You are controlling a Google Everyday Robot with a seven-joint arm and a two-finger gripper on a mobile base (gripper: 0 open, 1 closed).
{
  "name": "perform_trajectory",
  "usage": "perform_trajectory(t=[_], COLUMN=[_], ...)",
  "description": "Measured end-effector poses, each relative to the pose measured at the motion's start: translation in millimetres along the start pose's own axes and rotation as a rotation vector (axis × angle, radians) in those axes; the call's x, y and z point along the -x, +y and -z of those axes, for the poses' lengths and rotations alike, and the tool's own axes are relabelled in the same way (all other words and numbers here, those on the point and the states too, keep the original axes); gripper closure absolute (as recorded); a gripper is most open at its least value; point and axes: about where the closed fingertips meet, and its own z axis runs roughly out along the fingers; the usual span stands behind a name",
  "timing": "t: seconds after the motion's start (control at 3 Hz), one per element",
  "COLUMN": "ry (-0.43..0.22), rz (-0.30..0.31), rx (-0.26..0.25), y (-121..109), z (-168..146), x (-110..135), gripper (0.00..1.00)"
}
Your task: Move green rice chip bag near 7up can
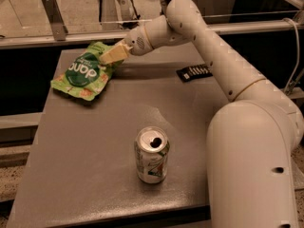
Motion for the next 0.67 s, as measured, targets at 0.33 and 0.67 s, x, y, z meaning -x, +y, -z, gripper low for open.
perform_trajectory(t=[0.33, 0.67], ry=[0.036, 0.057], rz=[0.083, 0.169], rx=[-0.084, -0.160], y=[9, 23], z=[20, 37], x=[11, 29], gripper=[1.00, 1.00])
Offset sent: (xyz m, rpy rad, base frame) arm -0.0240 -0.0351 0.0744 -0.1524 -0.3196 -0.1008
